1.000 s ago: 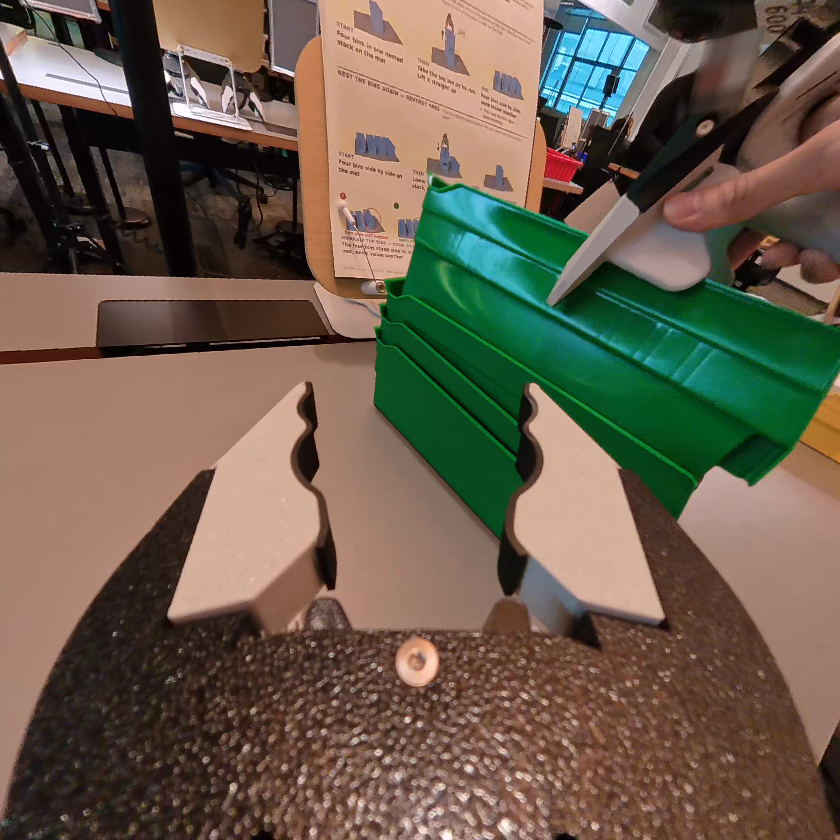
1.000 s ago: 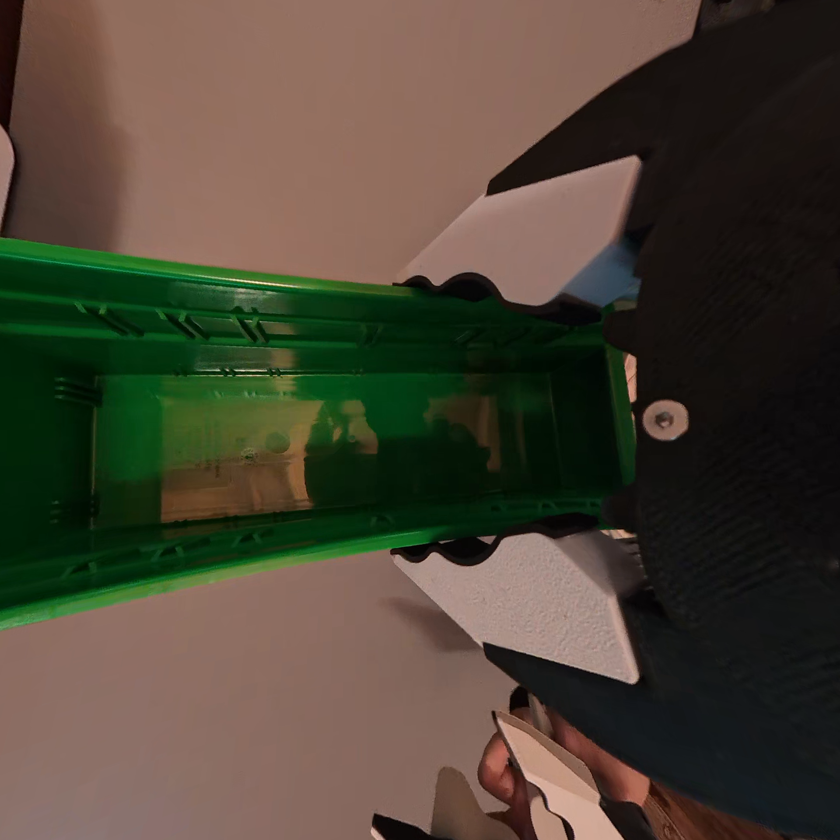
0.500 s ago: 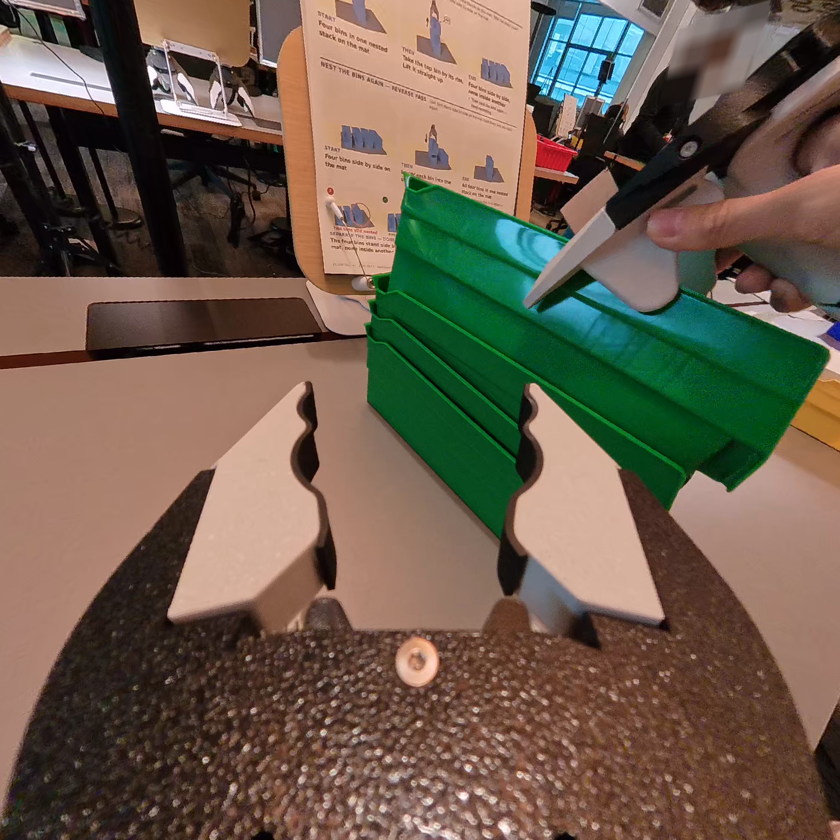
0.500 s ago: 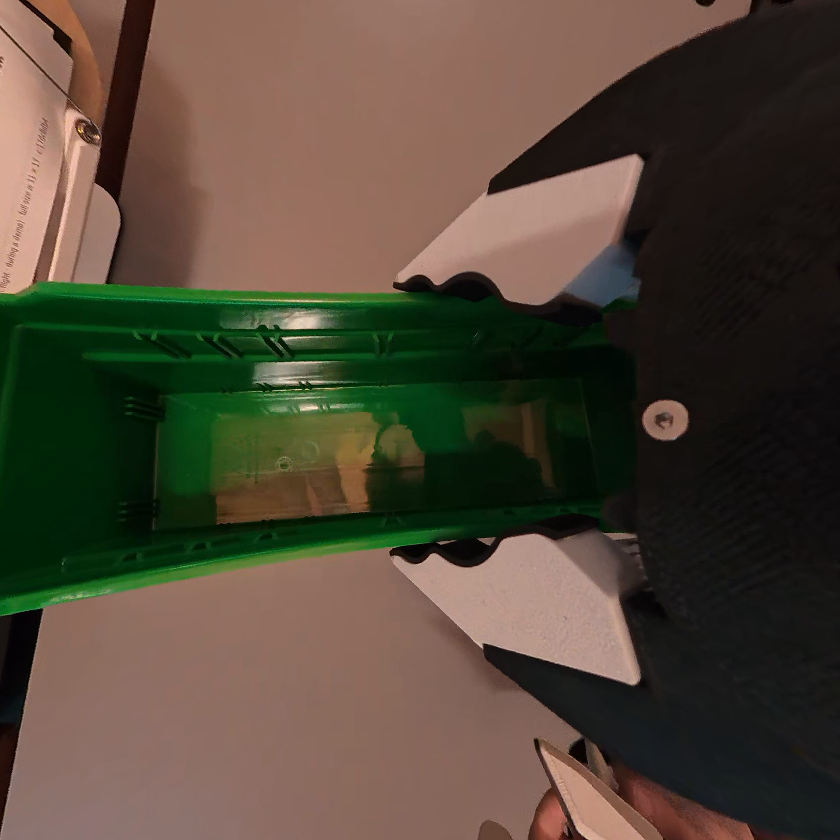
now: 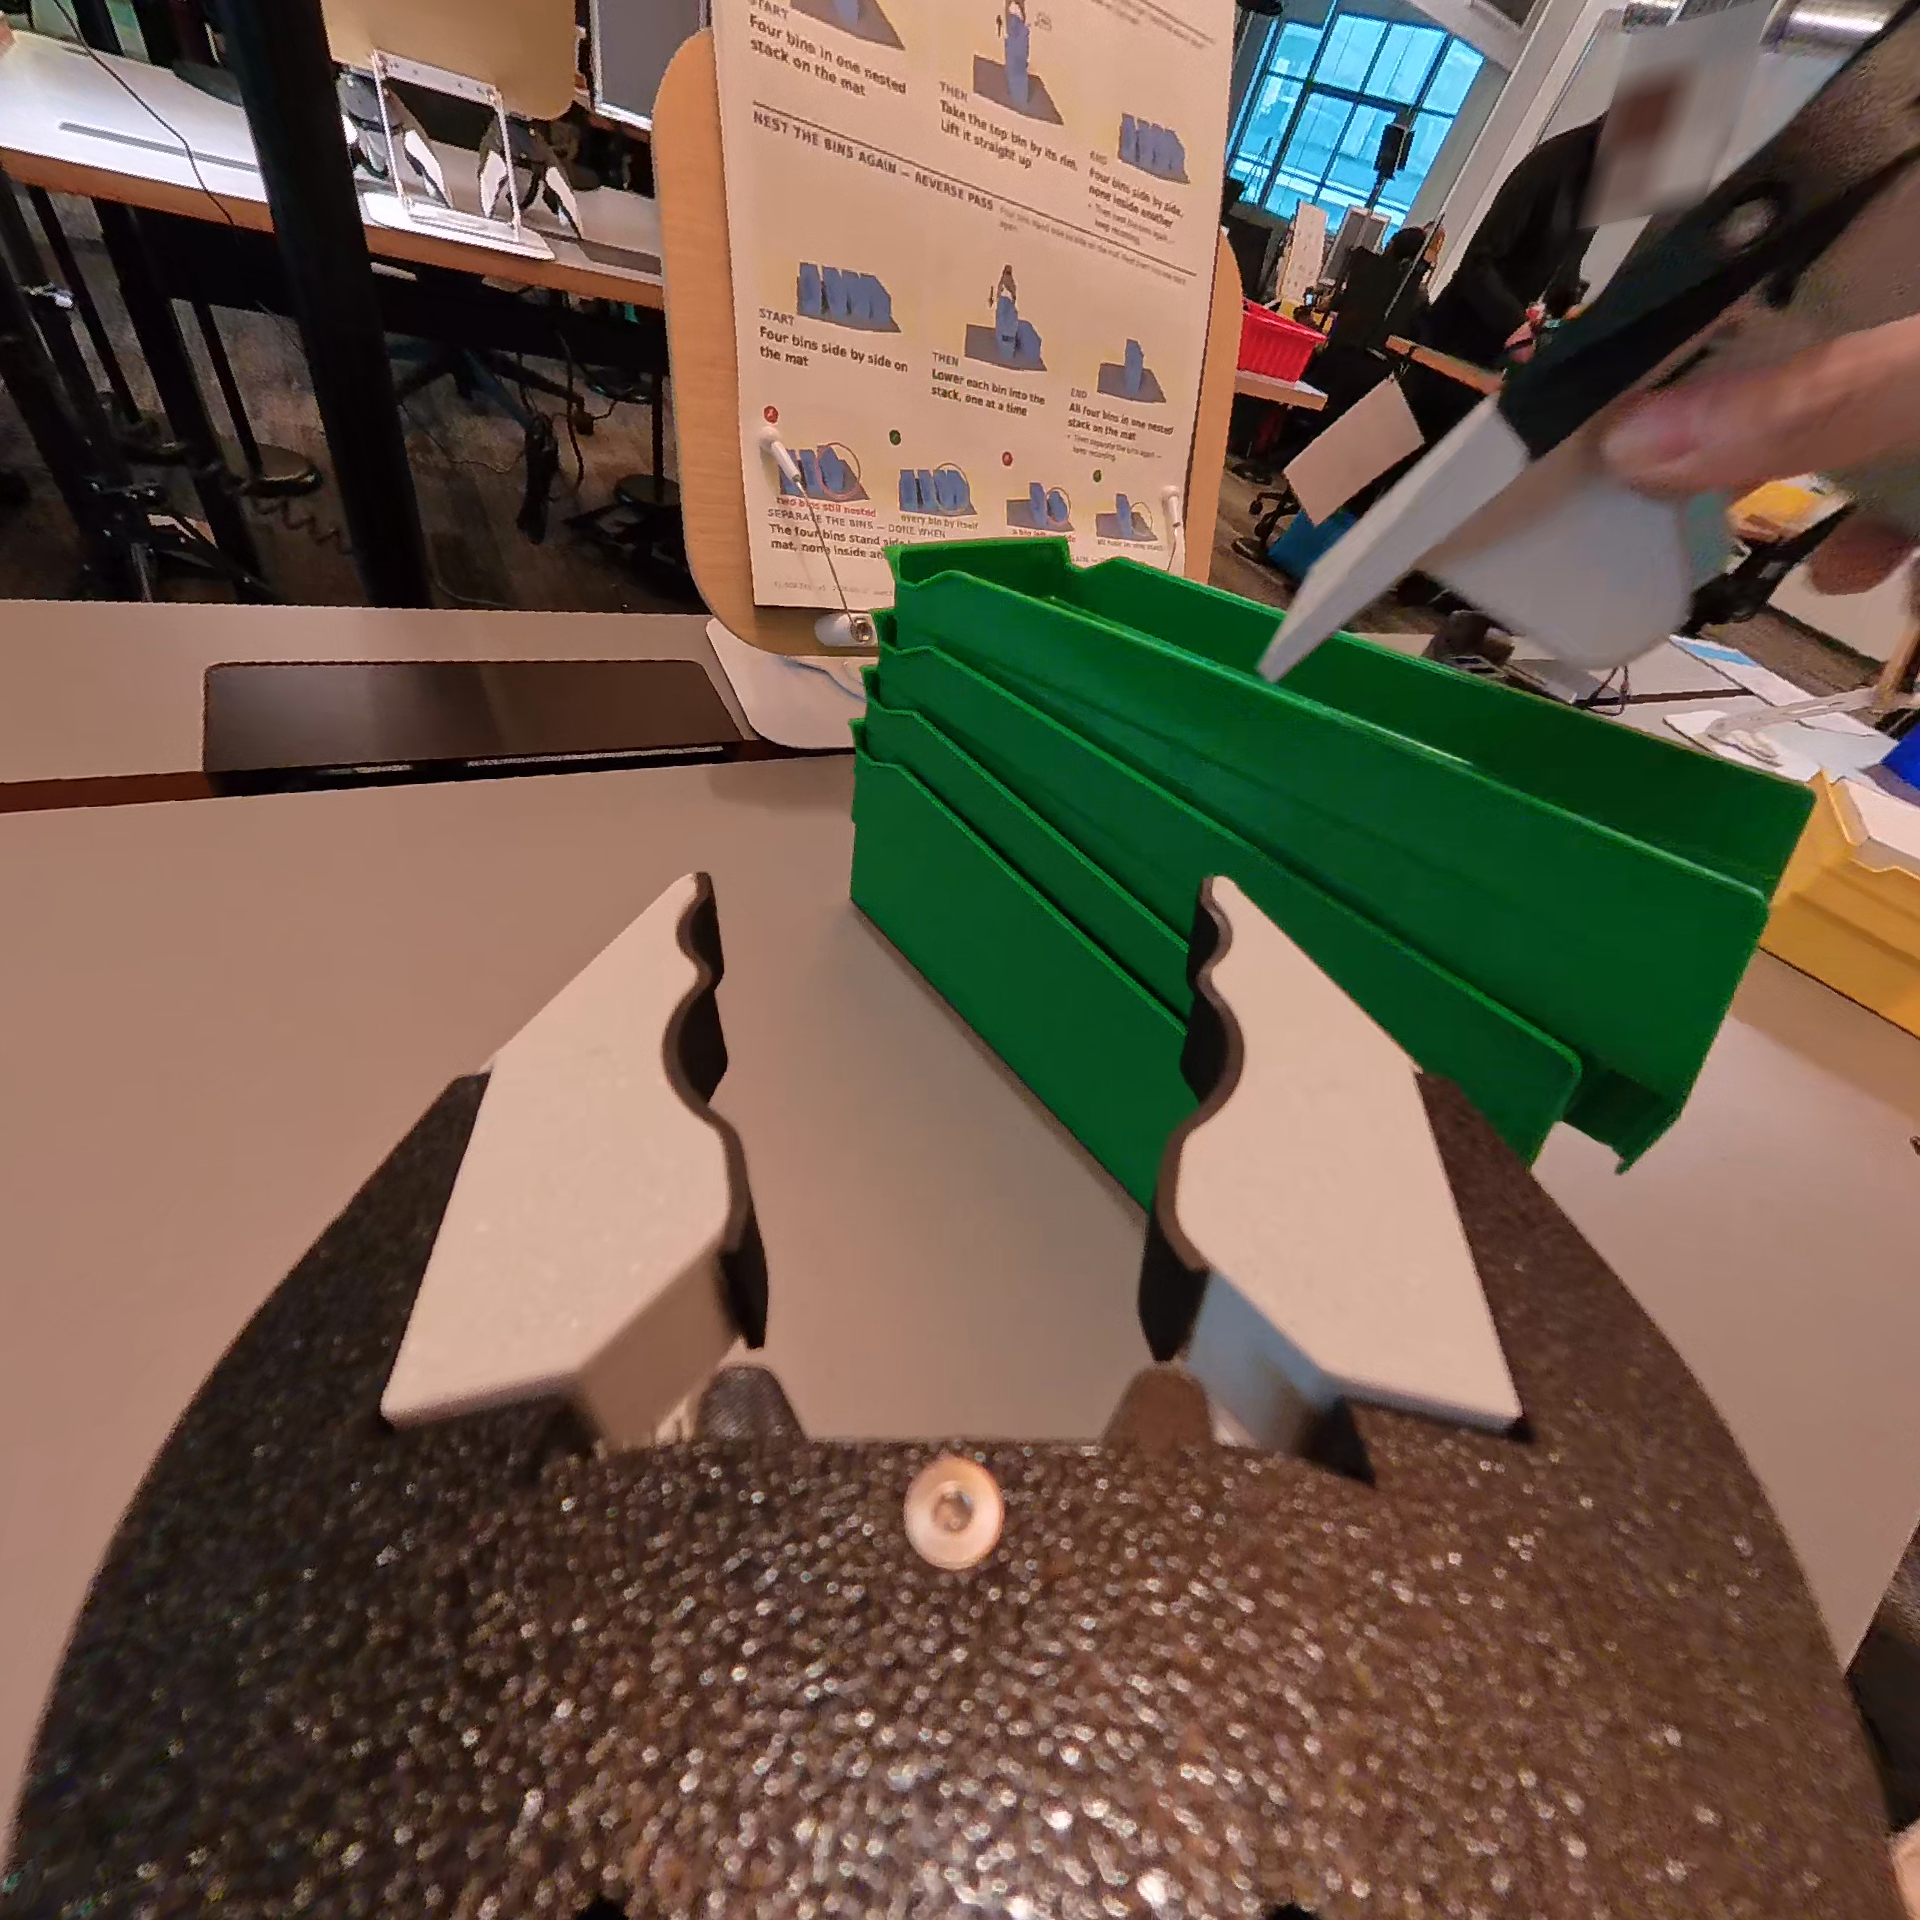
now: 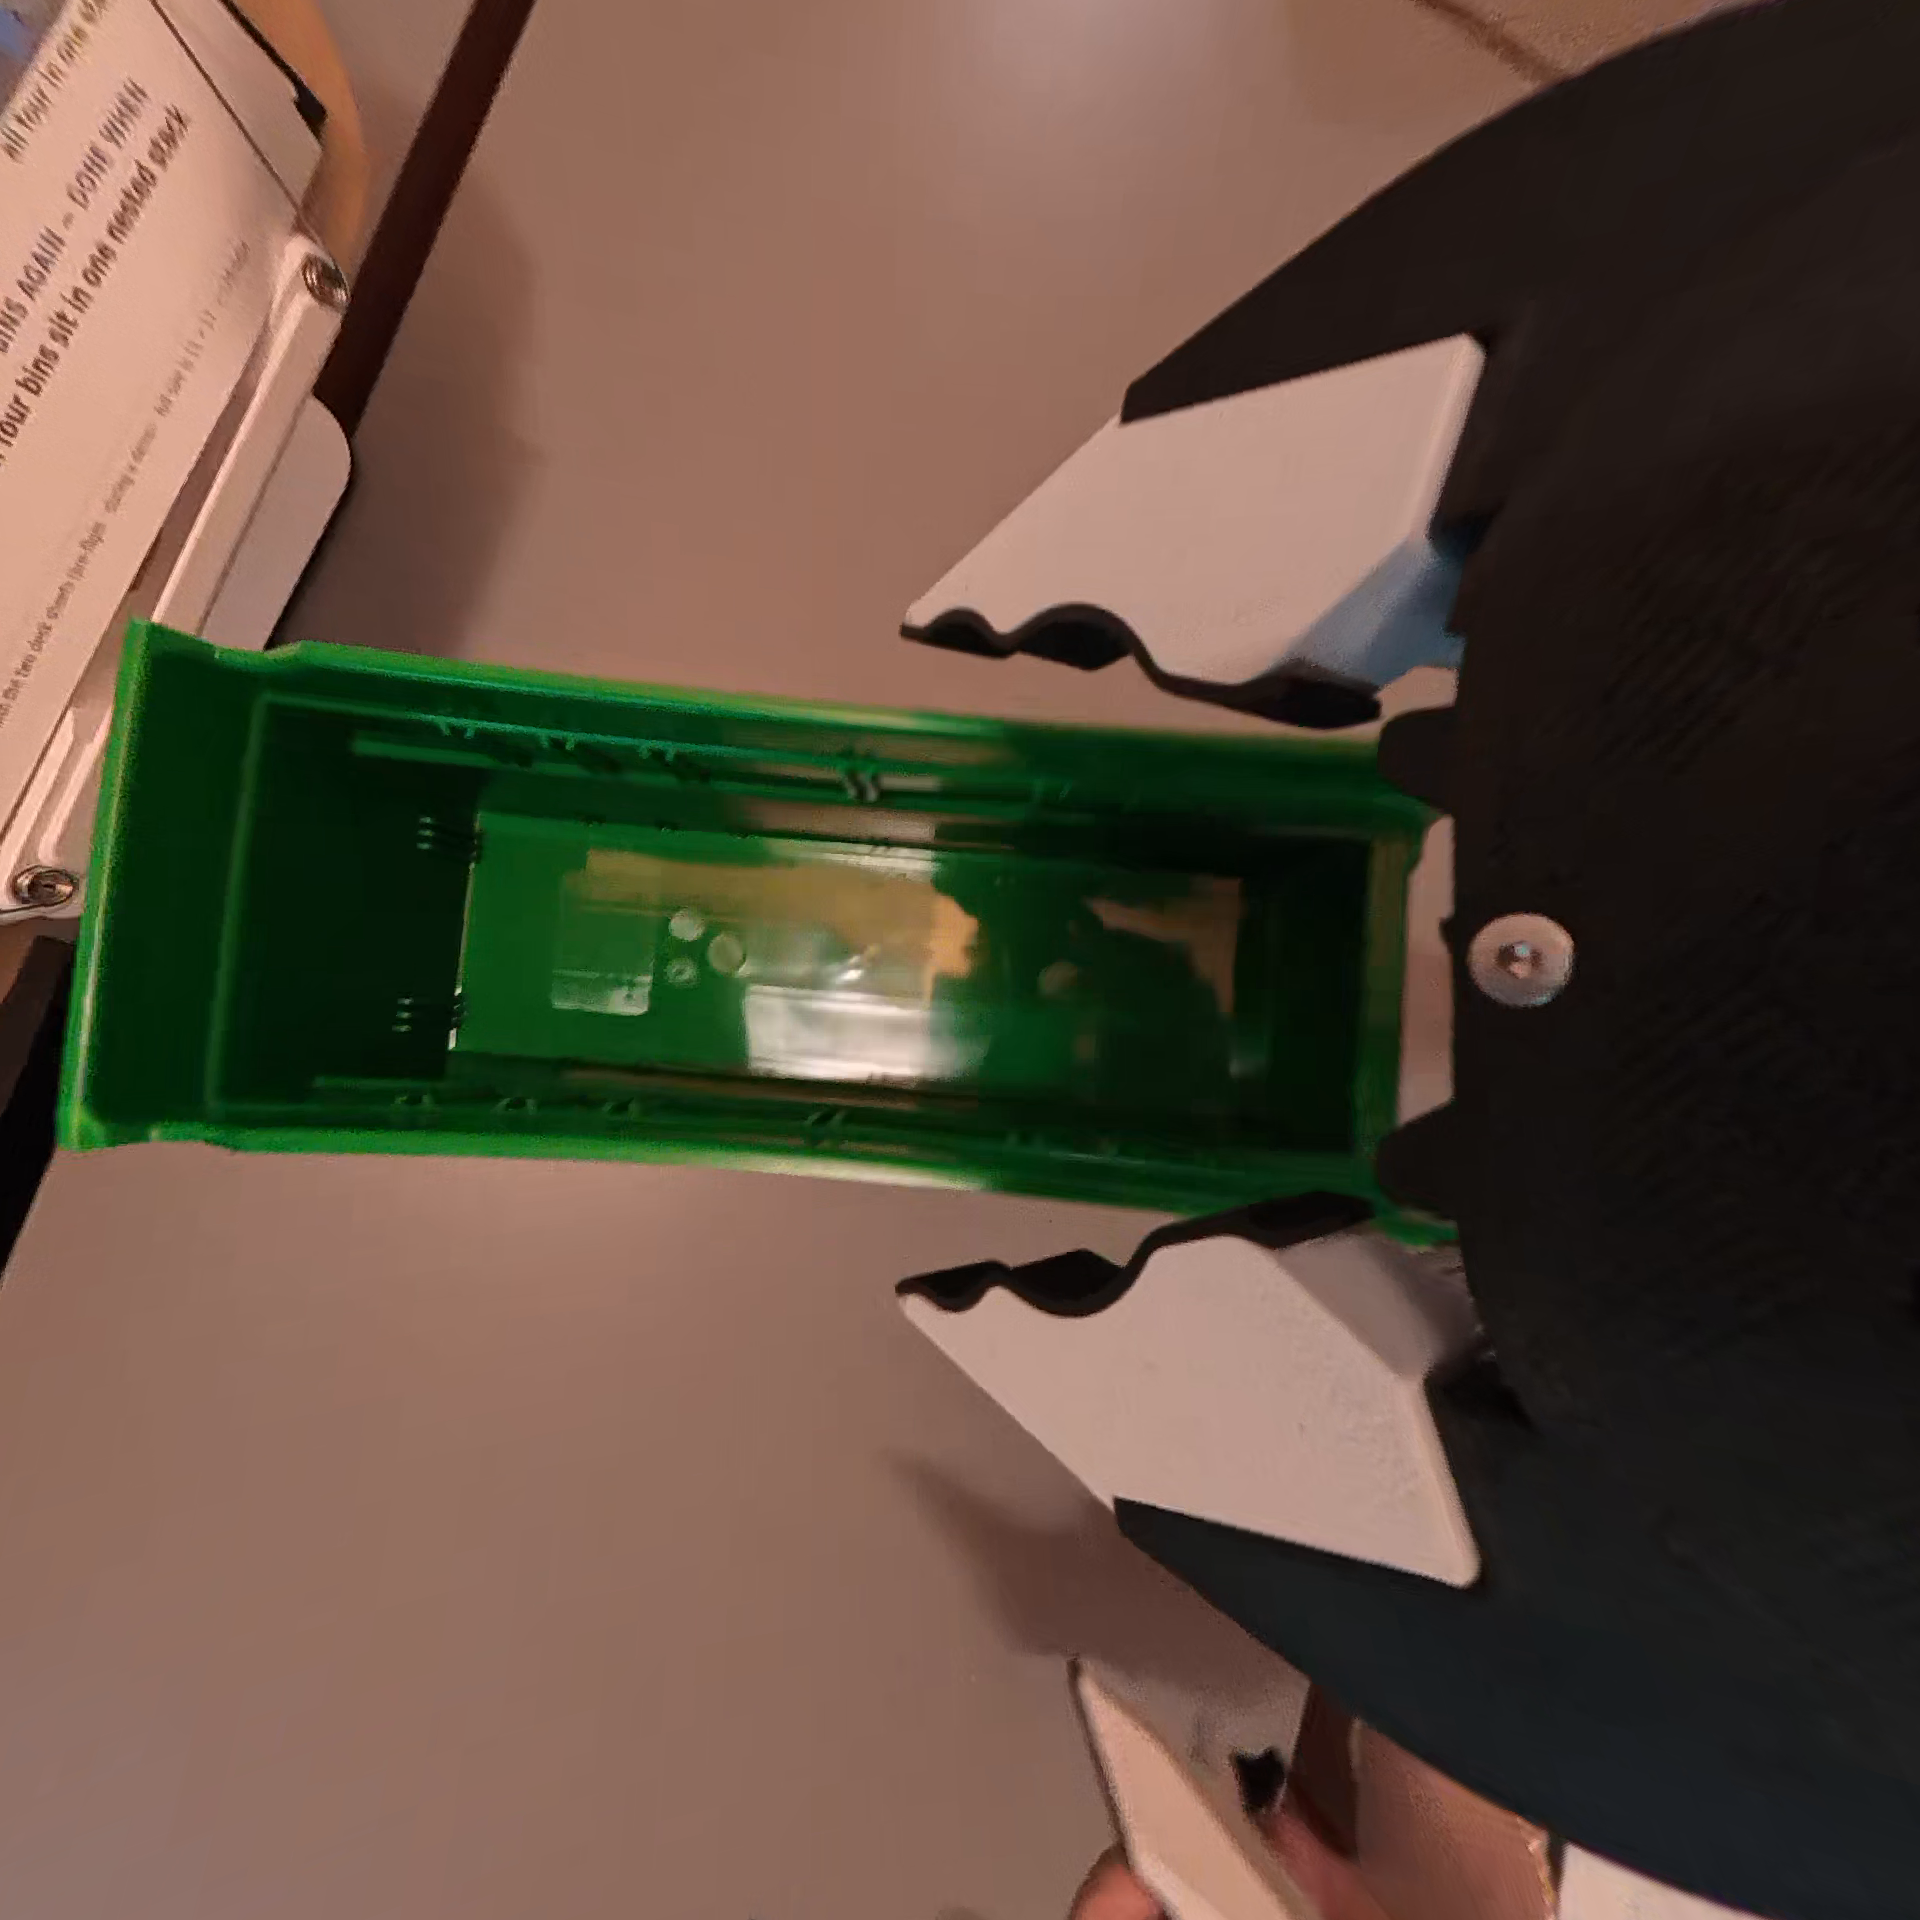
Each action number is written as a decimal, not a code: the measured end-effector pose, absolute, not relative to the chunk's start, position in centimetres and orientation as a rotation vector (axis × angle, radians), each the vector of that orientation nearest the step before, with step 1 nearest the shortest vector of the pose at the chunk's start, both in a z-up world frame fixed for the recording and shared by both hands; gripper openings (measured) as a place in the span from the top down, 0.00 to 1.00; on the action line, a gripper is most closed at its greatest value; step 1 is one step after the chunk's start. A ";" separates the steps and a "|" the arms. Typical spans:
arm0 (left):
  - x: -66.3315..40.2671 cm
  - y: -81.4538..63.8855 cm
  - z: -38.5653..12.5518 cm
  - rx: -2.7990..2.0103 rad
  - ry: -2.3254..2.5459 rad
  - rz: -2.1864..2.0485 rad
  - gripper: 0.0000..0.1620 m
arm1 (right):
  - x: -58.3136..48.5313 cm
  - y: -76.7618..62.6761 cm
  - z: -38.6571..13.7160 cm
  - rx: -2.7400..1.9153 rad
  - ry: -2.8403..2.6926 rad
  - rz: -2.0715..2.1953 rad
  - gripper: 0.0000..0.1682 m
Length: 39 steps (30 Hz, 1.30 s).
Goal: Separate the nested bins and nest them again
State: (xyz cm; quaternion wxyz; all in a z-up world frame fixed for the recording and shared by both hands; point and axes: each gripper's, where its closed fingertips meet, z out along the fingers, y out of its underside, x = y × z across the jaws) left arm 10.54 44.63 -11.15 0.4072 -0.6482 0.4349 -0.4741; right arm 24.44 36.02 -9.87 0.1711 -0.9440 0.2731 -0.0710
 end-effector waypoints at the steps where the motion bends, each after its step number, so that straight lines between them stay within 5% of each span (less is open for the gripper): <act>1: 10.5 44.7 -11.2 -1.638 1.093 -1.197 0.45 | 24.5 35.5 -9.4 -2.704 0.756 -0.229 0.28; 6: 10.2 45.0 -11.4 -1.656 1.086 -1.210 0.45 | 23.5 32.9 -9.7 -2.770 0.765 -0.126 0.19; 10: 9.9 44.9 -11.3 -1.657 1.083 -1.214 0.45 | 22.6 30.8 -10.2 -2.803 0.749 -0.042 0.26; 11: 9.8 44.8 -11.3 -1.658 1.085 -1.212 0.45 | 22.3 30.6 -10.2 -2.795 0.751 -0.003 0.30; 13: 9.8 44.7 -11.4 -1.660 1.090 -1.205 0.45 | 21.6 30.4 -10.5 -2.803 0.727 0.058 0.52; 22: 9.6 44.2 -11.5 -1.653 1.117 -1.185 0.45 | 21.9 27.9 -9.3 -2.868 0.431 -0.308 0.78; 24: 9.5 44.3 -11.6 -1.661 1.115 -1.185 0.45 | 20.7 28.5 -8.3 -2.825 0.301 -0.297 0.98; 29: 9.4 44.3 -11.7 -1.670 1.110 -1.185 0.45 | 17.2 29.6 -7.9 -2.813 0.181 -0.104 1.00; 39: 9.8 43.5 -12.0 -1.657 1.159 -1.171 0.45 | 19.4 31.1 -15.2 -3.087 0.402 -0.114 1.00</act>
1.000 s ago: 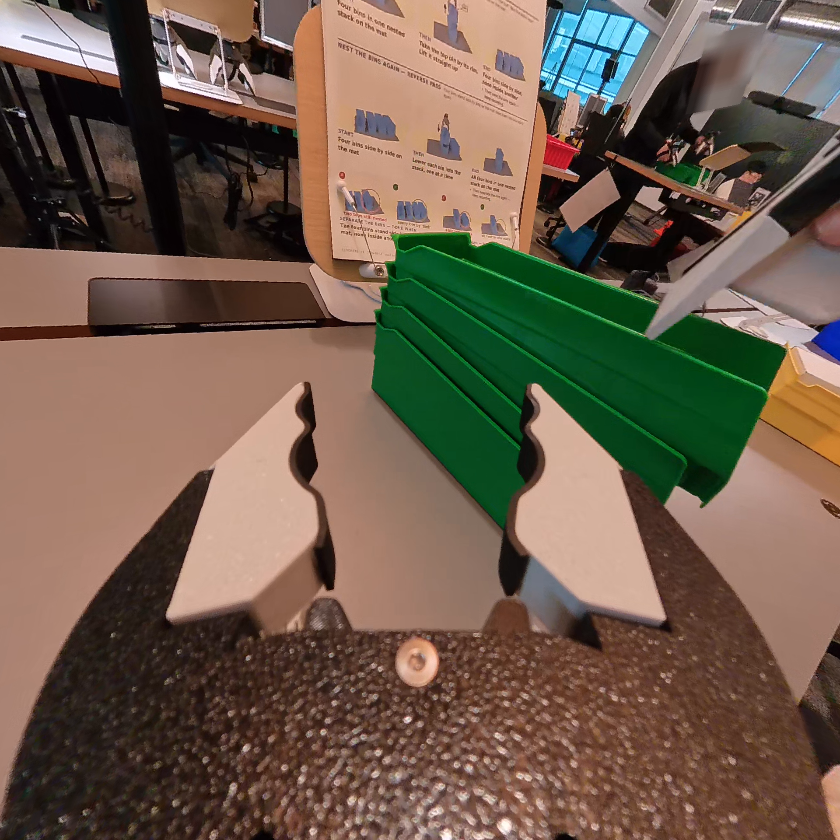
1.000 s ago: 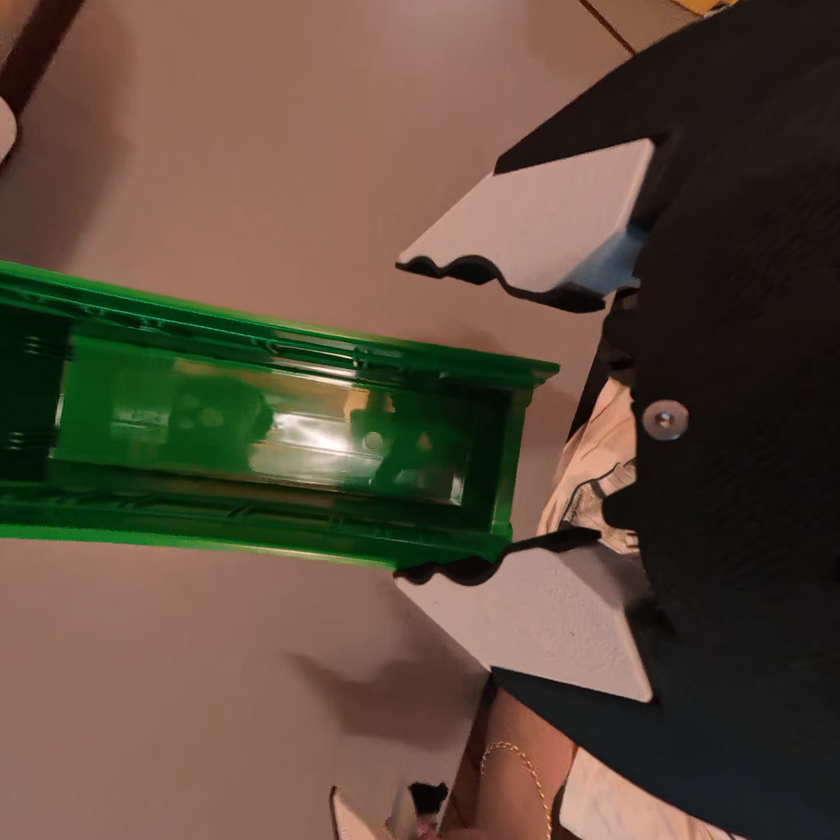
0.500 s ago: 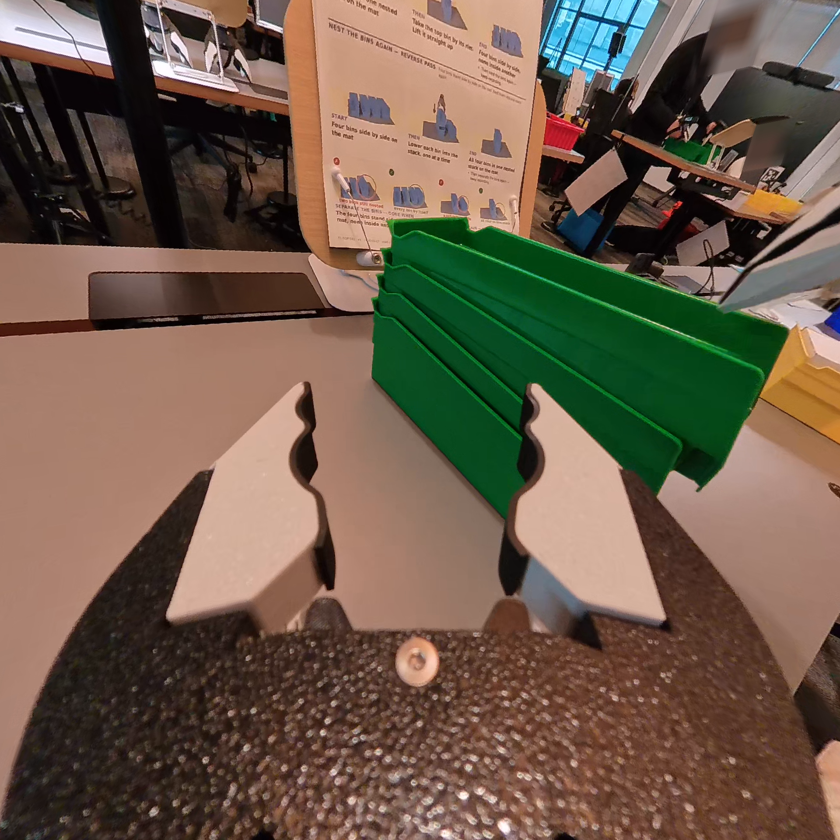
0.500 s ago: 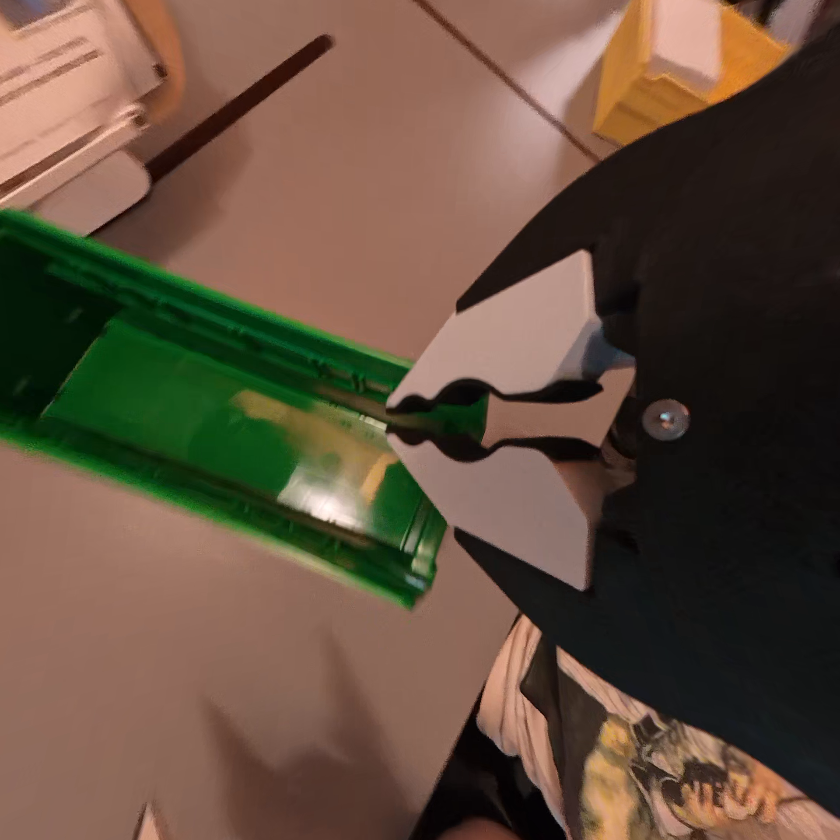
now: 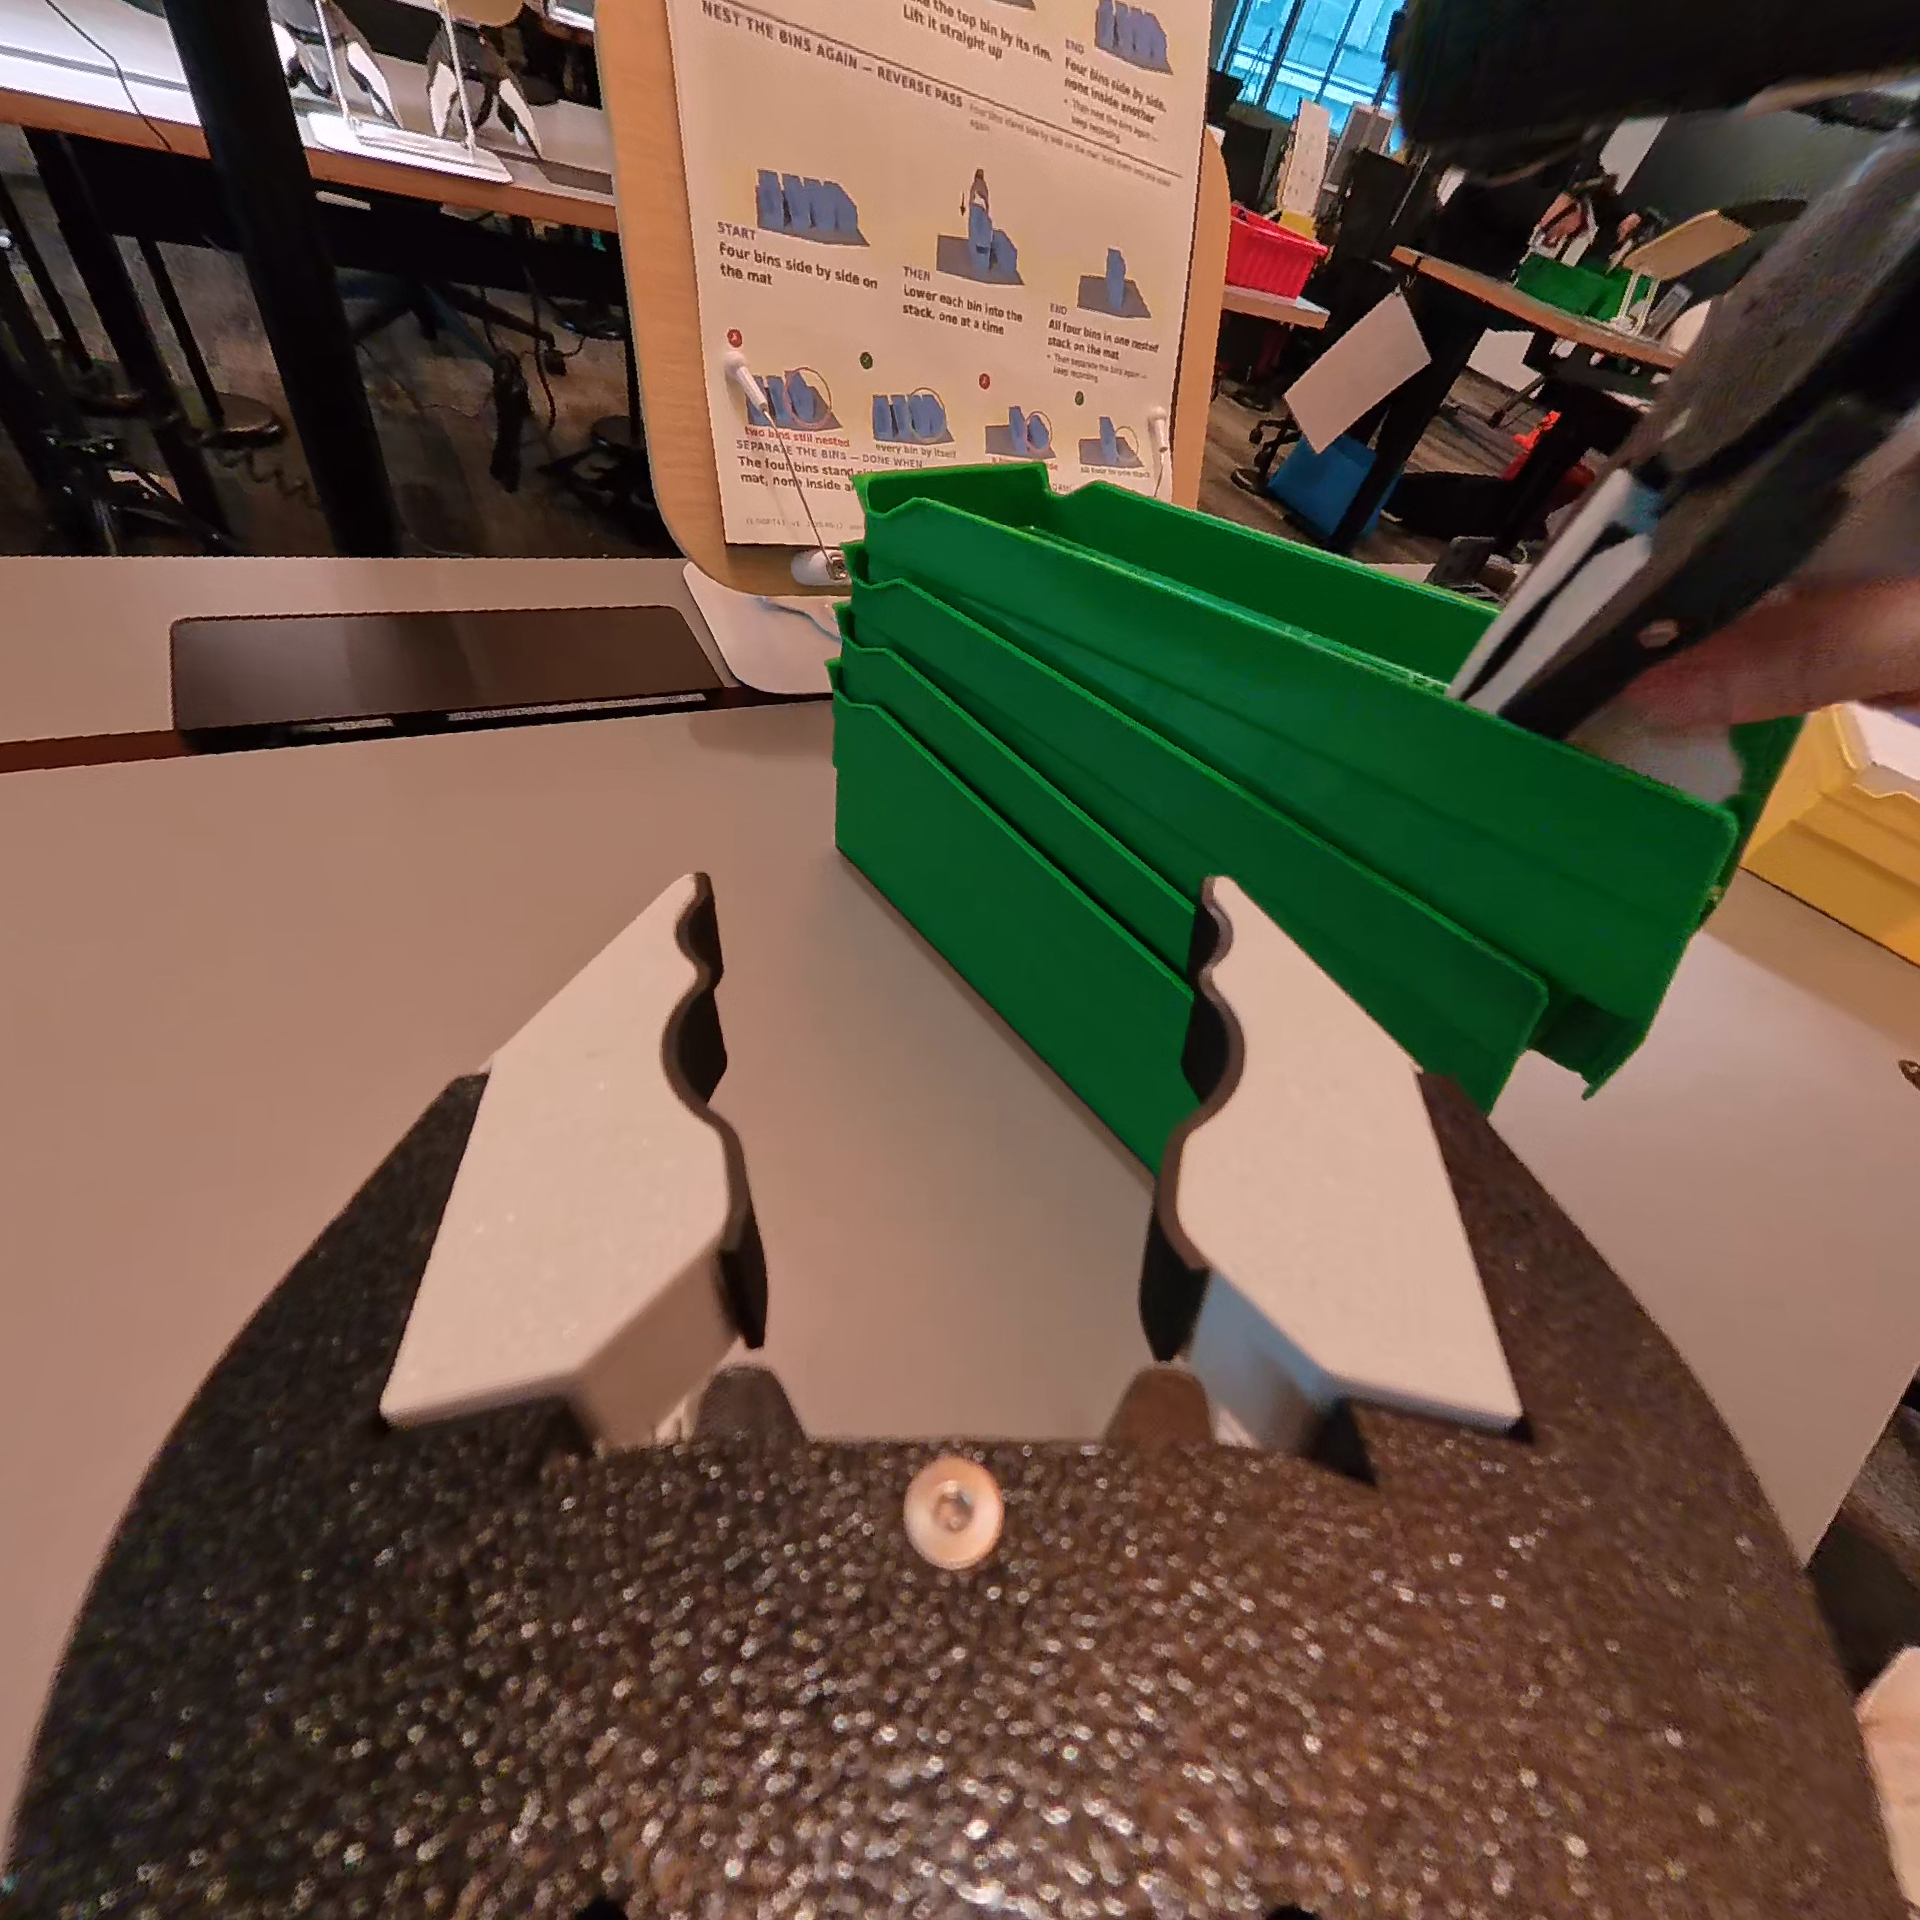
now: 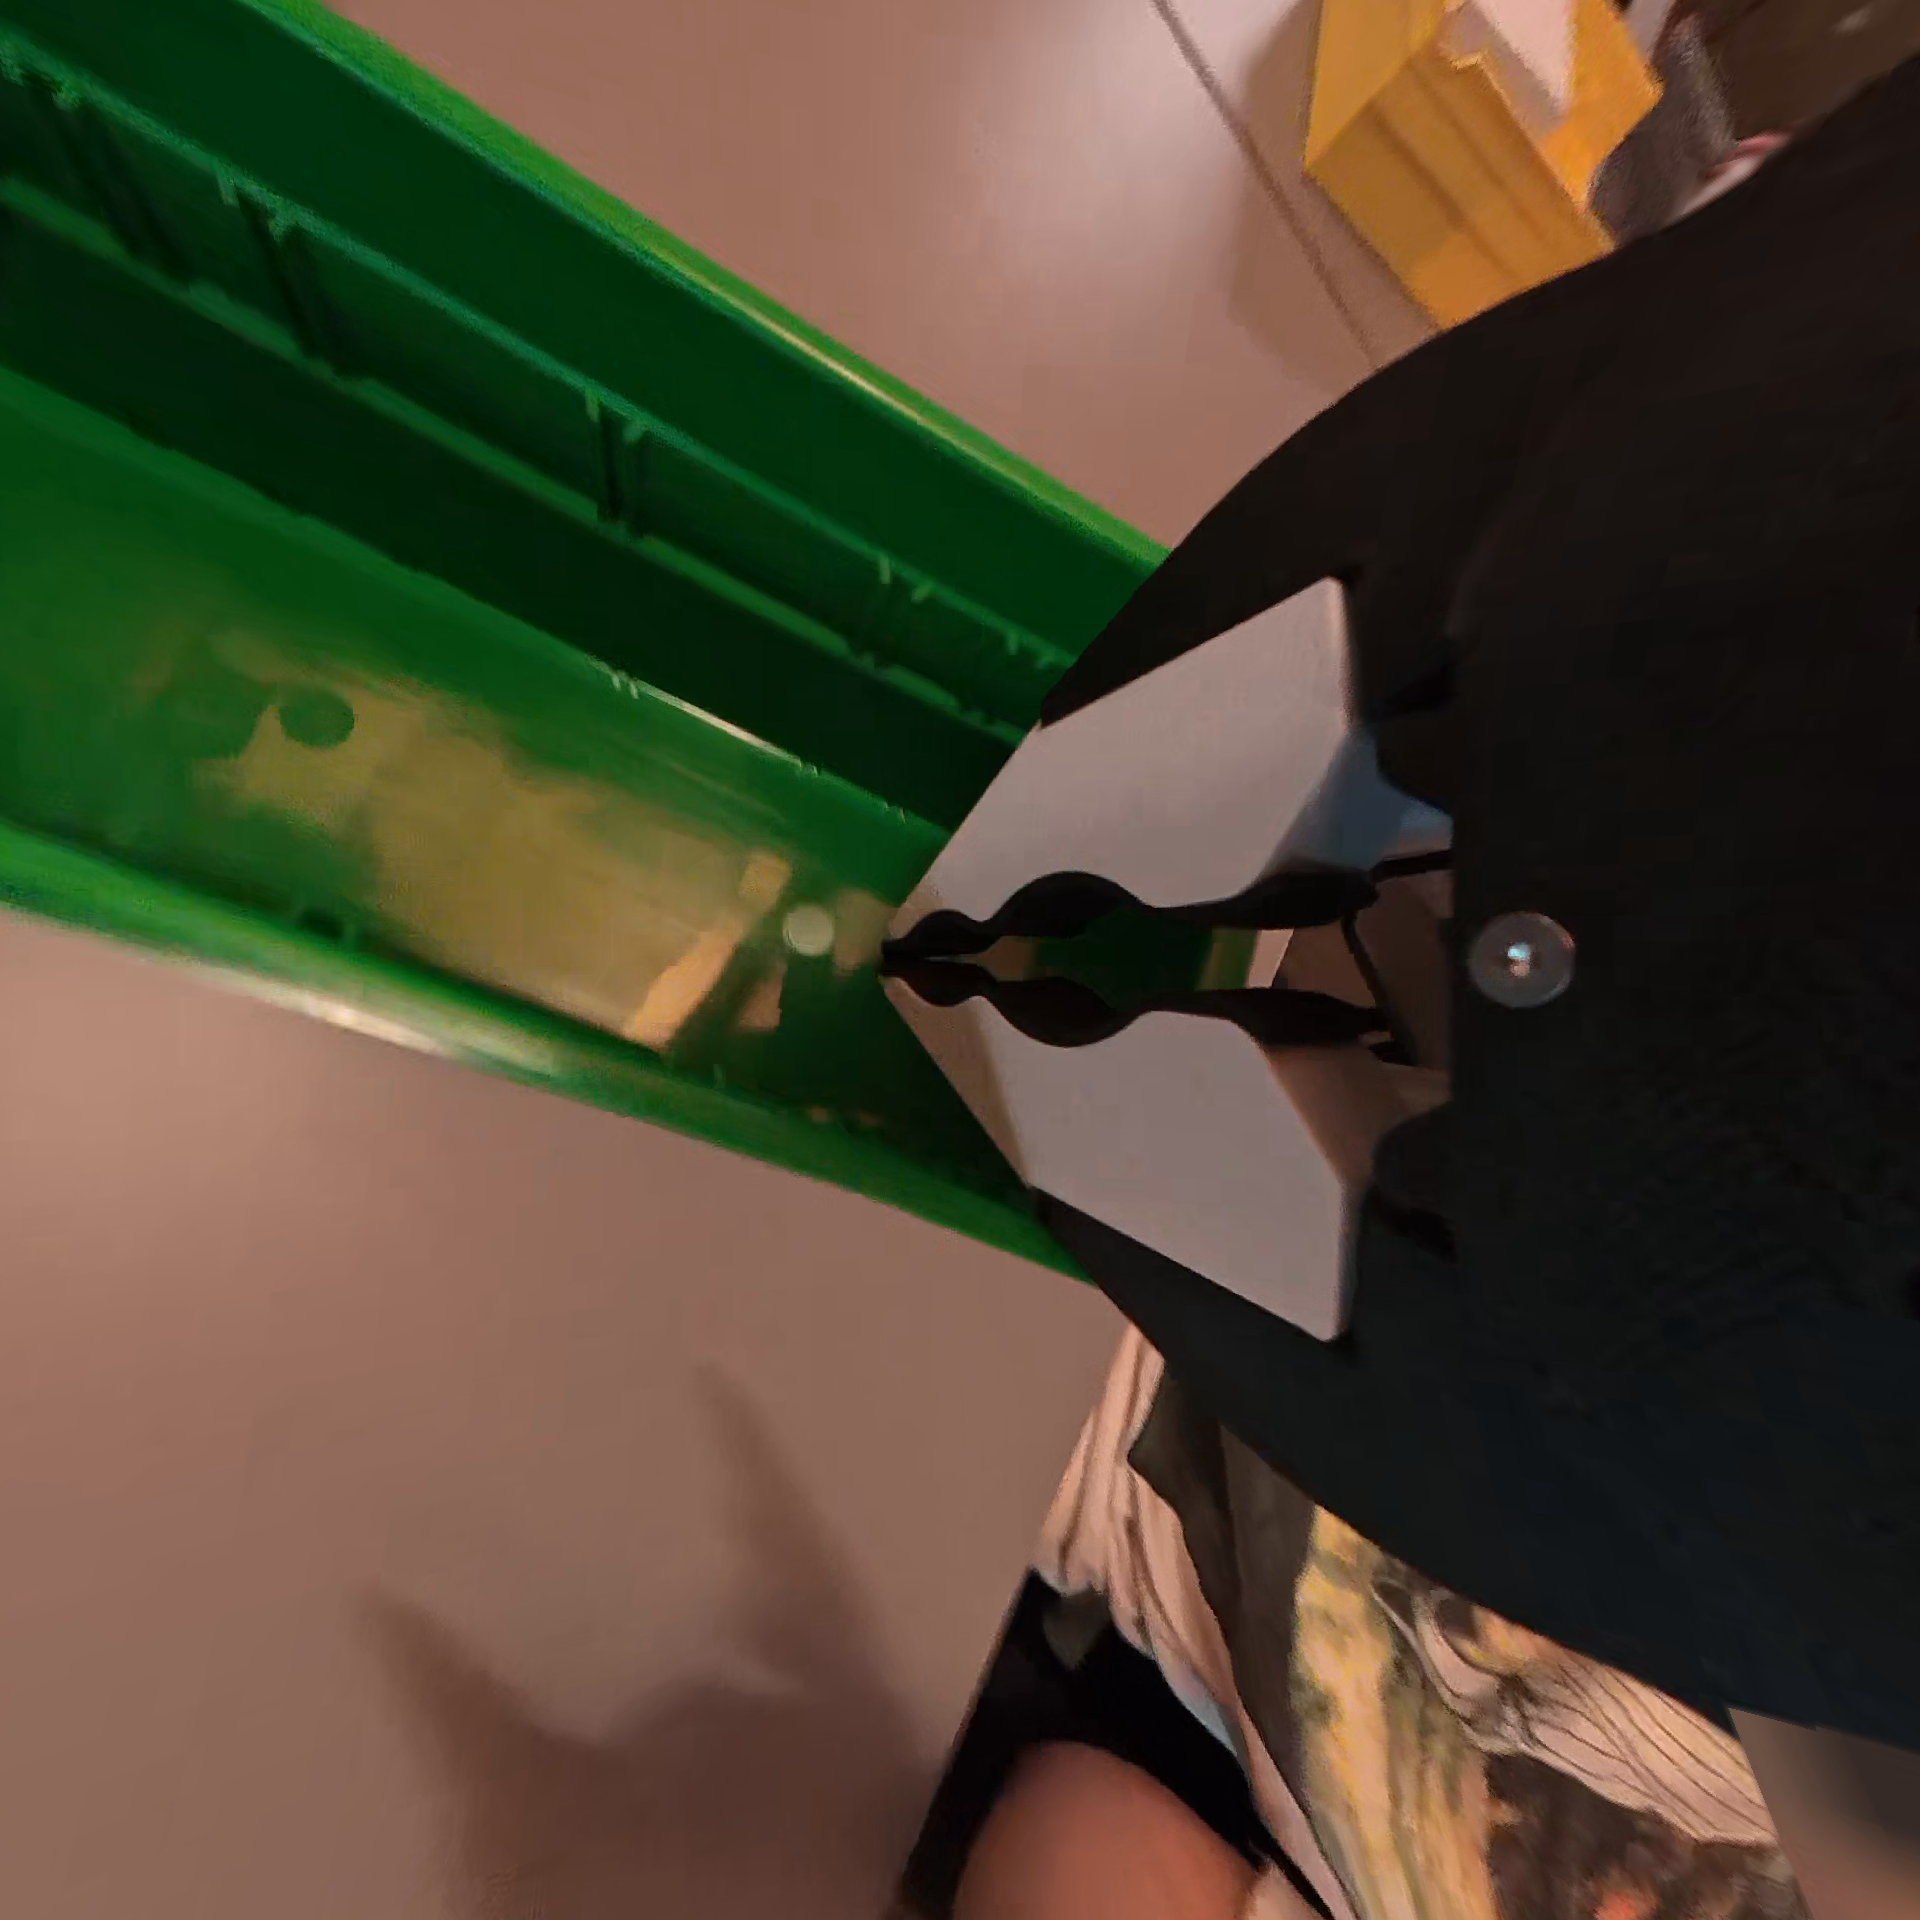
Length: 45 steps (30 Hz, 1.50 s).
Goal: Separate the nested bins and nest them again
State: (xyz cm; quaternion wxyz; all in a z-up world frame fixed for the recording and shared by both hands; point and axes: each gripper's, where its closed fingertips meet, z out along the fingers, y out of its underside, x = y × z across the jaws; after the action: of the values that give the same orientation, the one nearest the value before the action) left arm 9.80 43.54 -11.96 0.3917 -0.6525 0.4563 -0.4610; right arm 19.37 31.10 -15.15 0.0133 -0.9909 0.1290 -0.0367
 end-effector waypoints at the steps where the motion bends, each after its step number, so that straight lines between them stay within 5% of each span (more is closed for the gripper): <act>1: 9.8 43.6 -12.1 -1.662 1.161 -1.172 0.45 | 19.9 31.1 -15.7 -3.096 0.419 -0.143 1.00; 29: 9.9 43.3 -12.4 -1.675 1.176 -1.179 0.45 | 20.4 32.2 -19.3 -2.770 0.518 -0.050 1.00; 33: 9.7 43.4 -12.5 -1.674 1.186 -1.167 0.45 | 18.3 33.8 -13.5 -2.531 0.412 0.094 1.00; 37: 9.4 44.0 -12.5 -1.682 1.165 -1.174 0.45 | 15.6 29.9 -6.9 -2.259 0.186 -0.110 0.77; 42: 9.2 44.6 -12.8 -1.709 1.136 -1.187 0.46 | 12.4 24.9 -9.7 -1.916 -0.092 -0.339 1.00; 45: 9.3 44.4 -12.7 -1.710 1.136 -1.183 0.46 | 12.4 23.9 -15.9 -1.867 0.066 -0.159 1.00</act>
State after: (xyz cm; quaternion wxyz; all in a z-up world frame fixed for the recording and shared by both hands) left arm 9.29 44.38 -12.73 0.3764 -0.6686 0.4442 -0.4625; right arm 12.38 23.88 -15.94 0.5917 -0.8028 0.0282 -0.0685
